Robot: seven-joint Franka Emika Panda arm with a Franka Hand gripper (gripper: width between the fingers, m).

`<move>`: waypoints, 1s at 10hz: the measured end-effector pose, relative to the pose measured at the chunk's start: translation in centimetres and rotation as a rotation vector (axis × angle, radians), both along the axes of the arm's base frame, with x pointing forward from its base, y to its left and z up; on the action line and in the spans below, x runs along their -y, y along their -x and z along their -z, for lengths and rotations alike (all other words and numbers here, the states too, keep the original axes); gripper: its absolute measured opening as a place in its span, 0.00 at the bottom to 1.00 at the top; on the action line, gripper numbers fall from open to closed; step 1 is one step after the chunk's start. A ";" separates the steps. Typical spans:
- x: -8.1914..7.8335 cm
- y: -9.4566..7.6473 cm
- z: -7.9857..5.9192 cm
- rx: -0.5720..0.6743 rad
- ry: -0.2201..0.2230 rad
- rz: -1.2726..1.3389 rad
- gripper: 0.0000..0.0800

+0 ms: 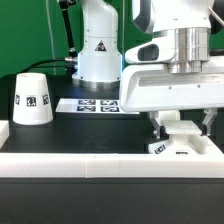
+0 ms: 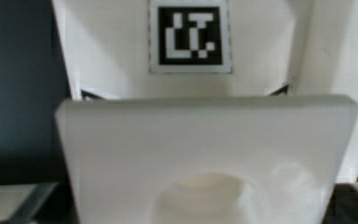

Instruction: Assemble lamp

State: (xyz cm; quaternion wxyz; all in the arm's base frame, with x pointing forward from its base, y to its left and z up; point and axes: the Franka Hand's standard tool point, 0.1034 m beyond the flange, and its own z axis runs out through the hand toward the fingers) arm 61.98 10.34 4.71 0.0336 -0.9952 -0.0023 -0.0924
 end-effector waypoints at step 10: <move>0.6 9.9 -3.7 -0.083 0.000 0.096 0.87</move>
Offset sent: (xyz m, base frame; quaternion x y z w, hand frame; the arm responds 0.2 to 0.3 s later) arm -0.0325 -0.0217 0.0144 0.0017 -0.0376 0.0034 0.9993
